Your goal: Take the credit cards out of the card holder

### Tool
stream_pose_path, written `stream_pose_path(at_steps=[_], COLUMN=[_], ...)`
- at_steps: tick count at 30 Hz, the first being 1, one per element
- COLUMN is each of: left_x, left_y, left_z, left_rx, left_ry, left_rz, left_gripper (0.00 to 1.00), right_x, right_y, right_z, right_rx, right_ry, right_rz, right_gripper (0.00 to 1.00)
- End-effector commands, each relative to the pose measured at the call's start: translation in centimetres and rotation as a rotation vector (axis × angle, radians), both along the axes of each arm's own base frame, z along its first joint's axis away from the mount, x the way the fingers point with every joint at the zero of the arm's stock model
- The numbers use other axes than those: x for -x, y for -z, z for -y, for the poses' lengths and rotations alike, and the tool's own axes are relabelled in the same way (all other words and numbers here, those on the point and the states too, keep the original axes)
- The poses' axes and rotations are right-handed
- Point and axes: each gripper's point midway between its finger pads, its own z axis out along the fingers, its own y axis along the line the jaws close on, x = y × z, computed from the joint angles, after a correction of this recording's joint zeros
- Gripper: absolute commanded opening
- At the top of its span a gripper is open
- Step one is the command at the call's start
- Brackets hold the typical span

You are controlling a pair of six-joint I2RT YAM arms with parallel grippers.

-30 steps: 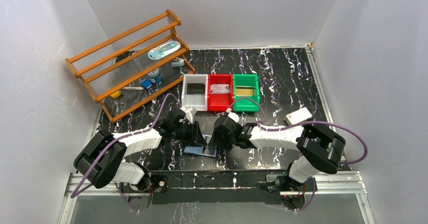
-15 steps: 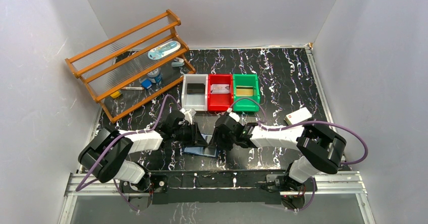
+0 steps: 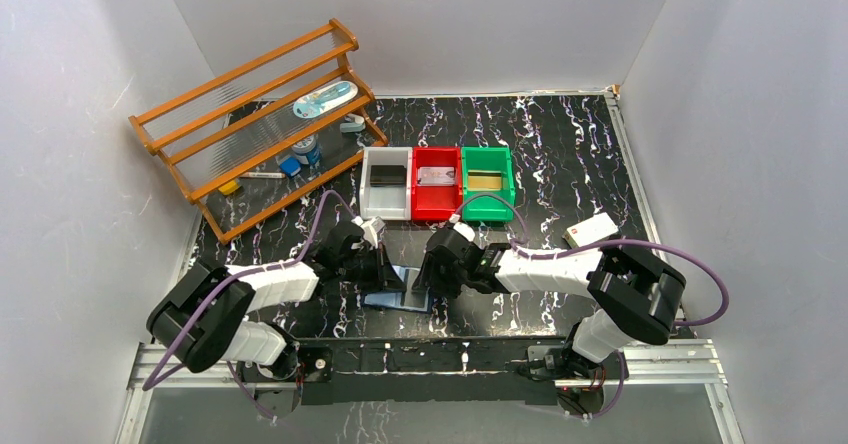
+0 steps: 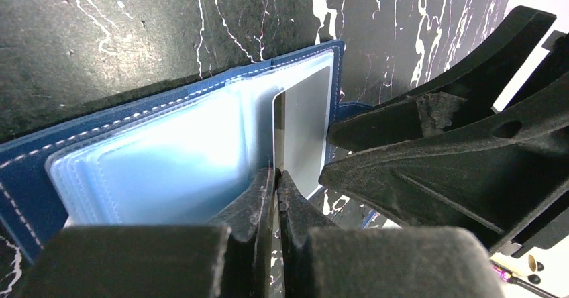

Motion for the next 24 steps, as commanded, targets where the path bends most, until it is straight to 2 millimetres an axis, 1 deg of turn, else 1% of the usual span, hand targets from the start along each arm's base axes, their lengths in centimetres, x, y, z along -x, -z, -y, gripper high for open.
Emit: stream_pose_path(at_steps=[1,5,9,11,14,17,19,21,24], left_x=[1.0,0.8,0.7,0.7,0.6,0.7,0.8,0.8,0.9], left_y=[1.0,0.6,0.3,0.1,0.1,0.2,0.2,0.2,0.0], left_z=[-1.4,-1.4,-1.2,-1.2,-1.3,-1.3,-1.3,-1.2,-1.3], left_rx=[-0.077,-0.07,-0.055,-0.051,-0.055,-0.055,-0.053,-0.05,-0.061], left_ry=[-0.005,-0.012,-0.023,-0.027,-0.033,-0.03,-0.027,-0.022,-0.011], left_rz=[-0.017,-0.009,-0.004,0.0,0.004,-0.001,-0.006,-0.009,-0.007], left_gripper=[0.0,0.0,0.0,0.0,0.0,0.0,0.0,0.0,0.0], right_x=[0.2,-0.6,-1.0,-1.0,-1.0,-1.0,-0.8,-0.6,-0.1], right_y=[1.9,-0.4,-3.1,-4.0,-4.7,-4.6,-3.9,-2.4,0.3], right_z=[2.6,1.7,-0.3,-1.3,-2.5,-3.4,-3.7,-3.3,-1.5], right_rx=[0.134,0.102,0.021,-0.021,-0.07,-0.089,-0.098,-0.074,0.028], right_ry=[0.007,-0.041,-0.114,-0.14,-0.166,-0.185,-0.188,-0.161,-0.115], right_rz=[-0.003,0.062,0.118,0.131,0.14,0.127,0.109,0.063,-0.004], right_gripper=[0.52,0.52,0.52,0.52,0.52,0.49,0.49,0.5,0.5])
